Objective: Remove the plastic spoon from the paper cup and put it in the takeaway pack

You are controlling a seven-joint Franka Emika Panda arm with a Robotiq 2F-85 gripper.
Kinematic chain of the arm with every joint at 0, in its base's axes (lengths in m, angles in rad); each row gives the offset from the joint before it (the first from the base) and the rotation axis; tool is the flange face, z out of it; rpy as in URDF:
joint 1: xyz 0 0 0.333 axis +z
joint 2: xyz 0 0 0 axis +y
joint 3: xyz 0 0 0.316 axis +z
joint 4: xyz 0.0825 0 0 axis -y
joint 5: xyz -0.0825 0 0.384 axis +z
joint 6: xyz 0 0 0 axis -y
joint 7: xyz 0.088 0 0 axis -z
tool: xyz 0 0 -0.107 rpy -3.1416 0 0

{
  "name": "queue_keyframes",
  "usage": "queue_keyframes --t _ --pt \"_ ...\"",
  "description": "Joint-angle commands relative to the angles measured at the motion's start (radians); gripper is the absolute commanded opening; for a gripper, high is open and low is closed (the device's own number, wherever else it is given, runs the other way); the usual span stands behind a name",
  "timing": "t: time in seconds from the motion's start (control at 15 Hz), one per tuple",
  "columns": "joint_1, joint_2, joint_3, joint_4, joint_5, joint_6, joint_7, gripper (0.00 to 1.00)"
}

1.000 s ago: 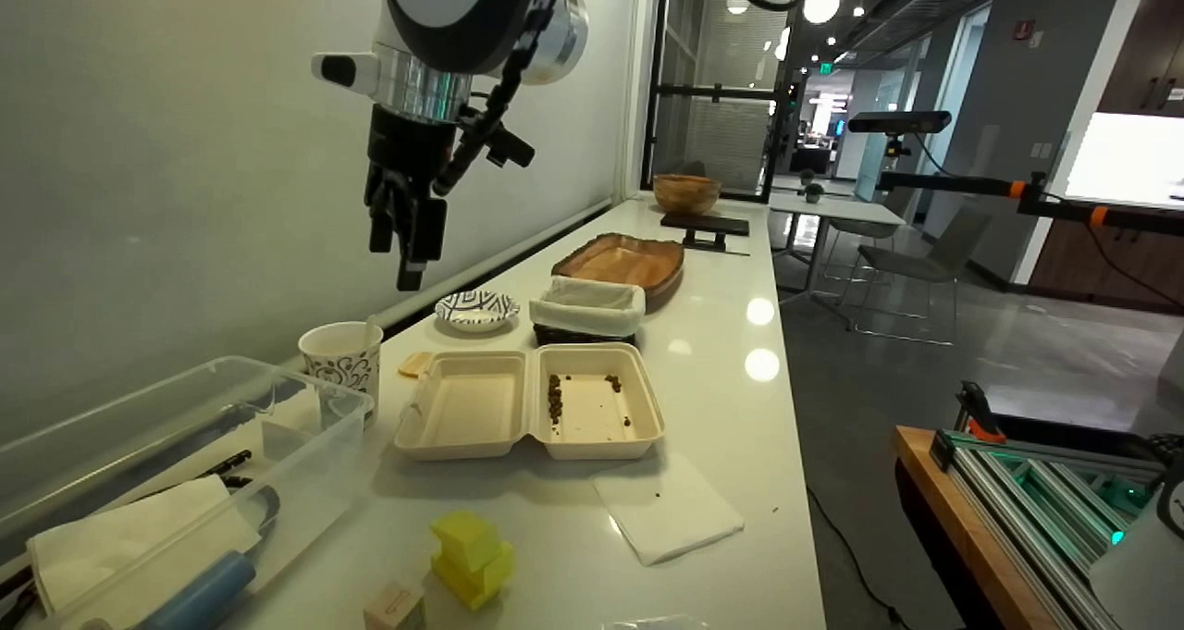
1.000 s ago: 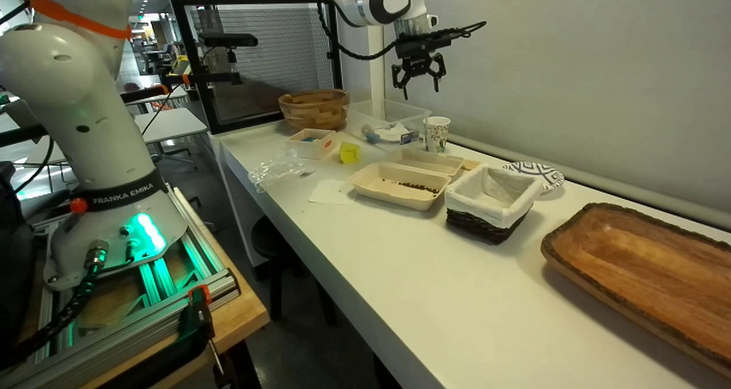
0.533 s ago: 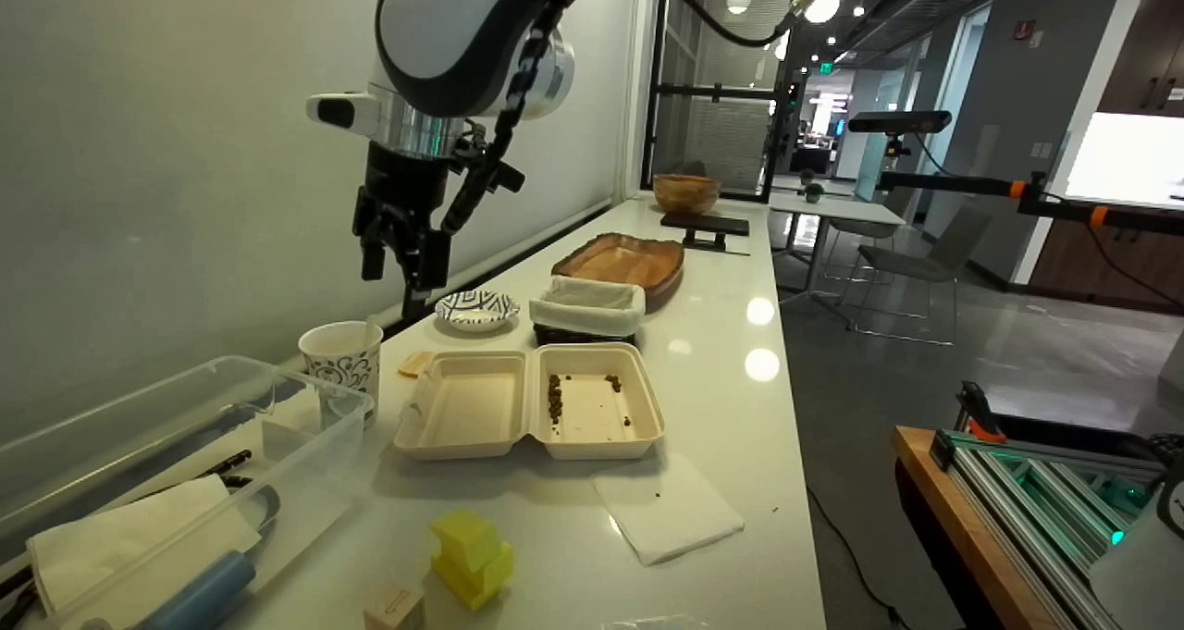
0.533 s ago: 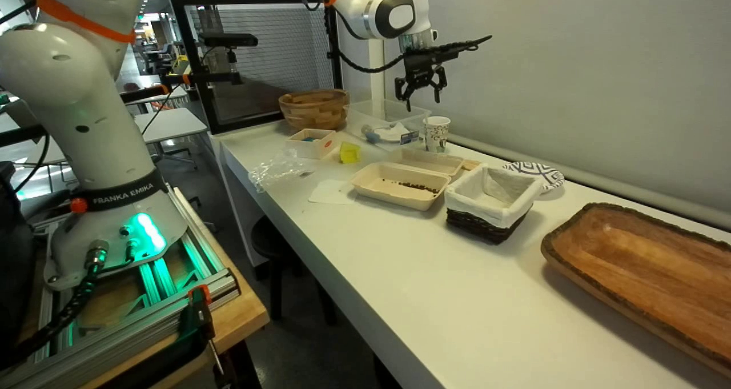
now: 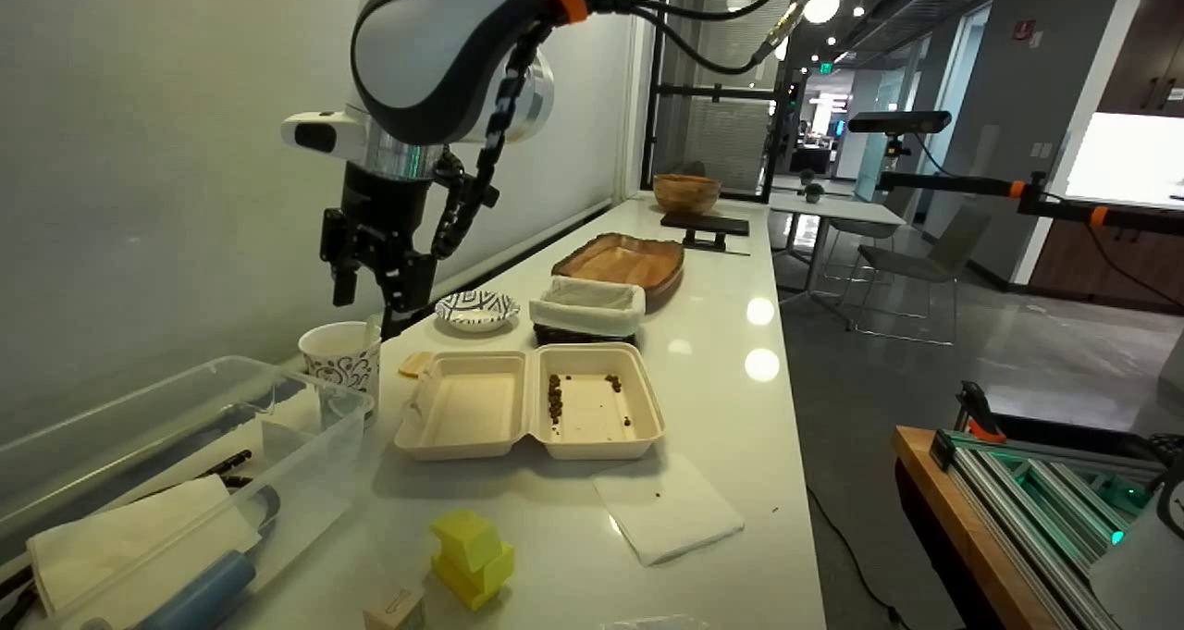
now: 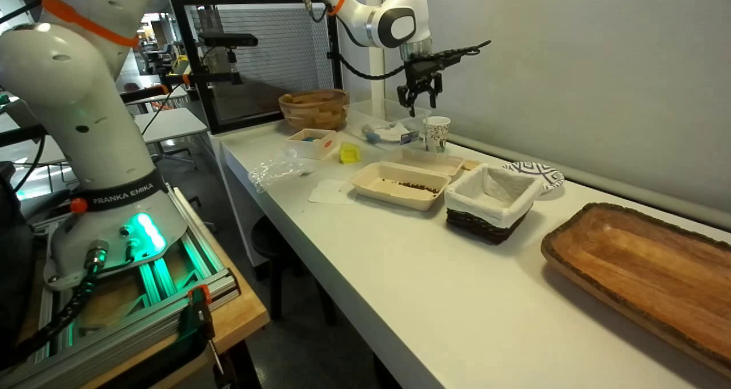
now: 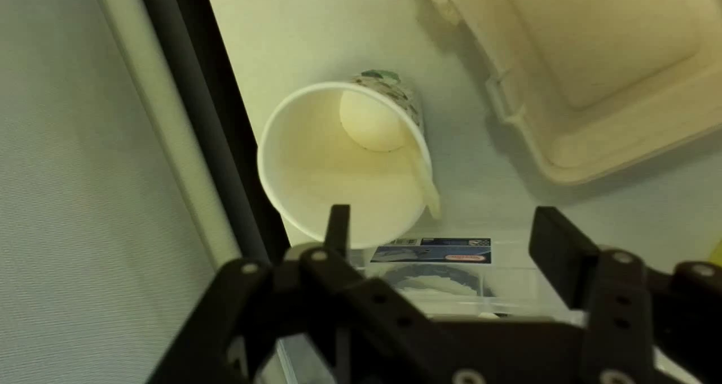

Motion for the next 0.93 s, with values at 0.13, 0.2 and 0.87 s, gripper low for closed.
queue_keyframes --t 0.13,0.2,0.87 --pt "-0.004 0.053 0.006 0.056 0.000 0.019 -0.071 0.54" --pt "-0.004 0.056 0.004 0.060 -0.001 0.019 -0.077 0.58" --pt "0.000 0.076 -0.007 0.095 -0.009 0.018 -0.106 0.51"
